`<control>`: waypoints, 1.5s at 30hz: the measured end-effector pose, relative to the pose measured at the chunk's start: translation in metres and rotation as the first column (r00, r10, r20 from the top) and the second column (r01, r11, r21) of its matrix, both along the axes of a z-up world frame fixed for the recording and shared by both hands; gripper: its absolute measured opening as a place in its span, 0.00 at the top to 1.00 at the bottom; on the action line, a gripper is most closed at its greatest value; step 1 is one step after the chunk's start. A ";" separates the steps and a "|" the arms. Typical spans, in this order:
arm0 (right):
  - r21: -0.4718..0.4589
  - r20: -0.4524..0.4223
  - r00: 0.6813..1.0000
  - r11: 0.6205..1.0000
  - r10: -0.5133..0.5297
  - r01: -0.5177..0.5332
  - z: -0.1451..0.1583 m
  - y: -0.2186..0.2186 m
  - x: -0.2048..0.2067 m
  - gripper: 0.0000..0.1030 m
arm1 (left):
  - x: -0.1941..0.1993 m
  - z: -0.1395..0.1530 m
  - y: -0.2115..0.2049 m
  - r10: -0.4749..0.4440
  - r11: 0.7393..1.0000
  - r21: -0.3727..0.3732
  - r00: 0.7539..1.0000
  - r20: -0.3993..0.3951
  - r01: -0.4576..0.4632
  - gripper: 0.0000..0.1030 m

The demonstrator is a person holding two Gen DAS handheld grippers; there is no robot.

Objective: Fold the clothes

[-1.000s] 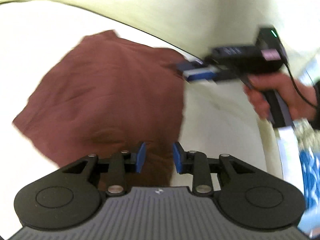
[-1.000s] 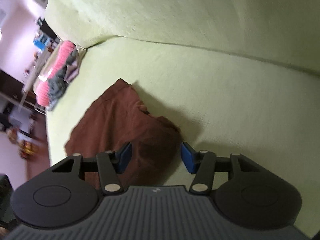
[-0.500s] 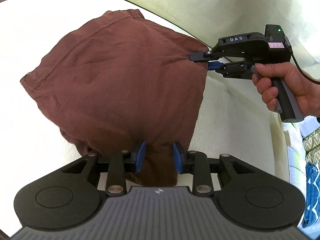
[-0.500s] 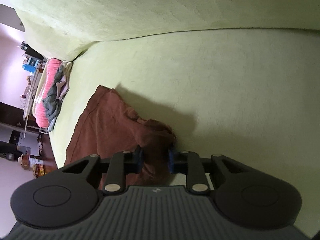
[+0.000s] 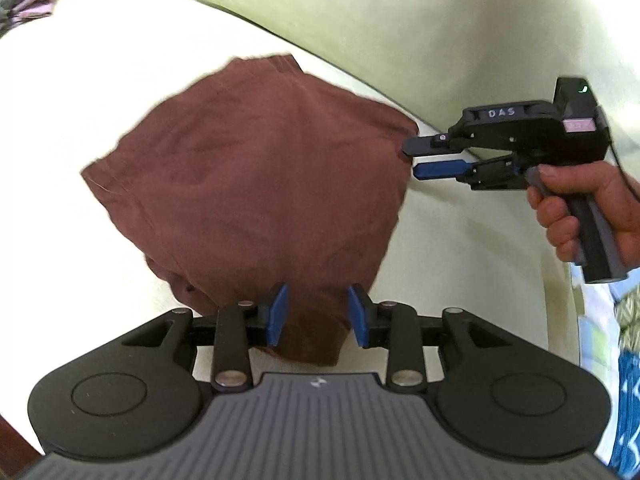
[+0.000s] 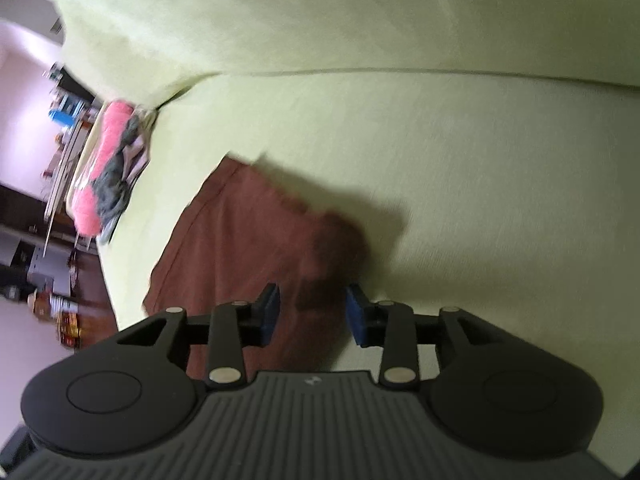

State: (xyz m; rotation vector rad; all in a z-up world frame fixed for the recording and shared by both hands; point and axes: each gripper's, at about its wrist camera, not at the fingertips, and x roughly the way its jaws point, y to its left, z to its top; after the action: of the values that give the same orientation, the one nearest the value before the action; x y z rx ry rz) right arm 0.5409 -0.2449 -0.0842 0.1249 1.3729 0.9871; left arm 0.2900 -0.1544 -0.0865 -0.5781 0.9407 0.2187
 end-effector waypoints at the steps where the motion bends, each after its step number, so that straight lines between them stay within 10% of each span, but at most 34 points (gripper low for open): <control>1: -0.002 0.004 1.000 1.000 0.014 -0.014 -0.001 0.000 -0.004 0.69 | -0.001 -0.004 -0.001 -0.006 1.000 0.000 1.000 -0.006 0.006 0.62; 6: -0.017 -0.012 0.999 0.999 0.035 -0.035 -0.014 0.001 -0.010 0.63 | -0.012 -0.005 0.002 0.028 0.999 -0.029 1.000 -0.010 -0.029 0.62; 10: -0.005 0.003 0.999 0.999 0.034 -0.034 -0.005 -0.001 0.002 0.63 | -0.041 0.004 0.013 0.222 0.967 -0.127 0.975 0.005 -0.220 0.47; 17: -0.014 -0.019 0.998 0.998 0.063 -0.063 -0.007 0.013 0.042 0.60 | -0.074 -0.023 0.018 0.556 0.759 -0.401 0.831 -0.010 -0.513 0.45; 21: 0.014 -0.078 0.995 0.998 0.062 -0.061 -0.020 0.024 0.055 0.58 | -0.084 -0.045 0.008 0.690 0.574 -0.575 0.723 -0.043 -0.582 0.45; 33: 0.043 -0.161 0.985 0.998 0.057 -0.051 -0.038 0.028 0.066 0.59 | -0.099 -0.069 -0.004 0.845 0.288 -0.748 0.526 -0.096 -0.598 0.44; 36: 0.043 -0.161 0.985 0.997 0.064 -0.058 -0.039 0.031 0.066 0.65 | -0.095 -0.069 -0.002 0.833 0.295 -0.751 0.544 -0.100 -0.590 0.74; 39: 0.033 -0.174 0.984 0.998 0.050 -0.045 -0.041 0.030 0.068 0.78 | -0.090 -0.065 0.003 0.811 0.343 -0.743 0.580 -0.074 -0.574 0.83; 43: 0.030 -0.180 0.982 0.999 0.049 -0.044 -0.038 0.028 0.068 0.86 | -0.088 -0.048 0.018 0.757 0.458 -0.699 0.653 -0.017 -0.549 0.87; 45: 0.035 -0.177 0.983 0.999 0.044 -0.038 -0.035 0.025 0.067 0.87 | -0.085 -0.040 0.038 0.683 0.540 -0.664 0.730 -0.012 -0.517 0.88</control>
State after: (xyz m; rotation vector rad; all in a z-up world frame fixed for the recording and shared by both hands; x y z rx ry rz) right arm 0.6077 -0.2195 -0.1190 0.2133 1.5283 1.0519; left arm 0.2046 -0.1166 -0.1264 -1.5510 0.4999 0.4507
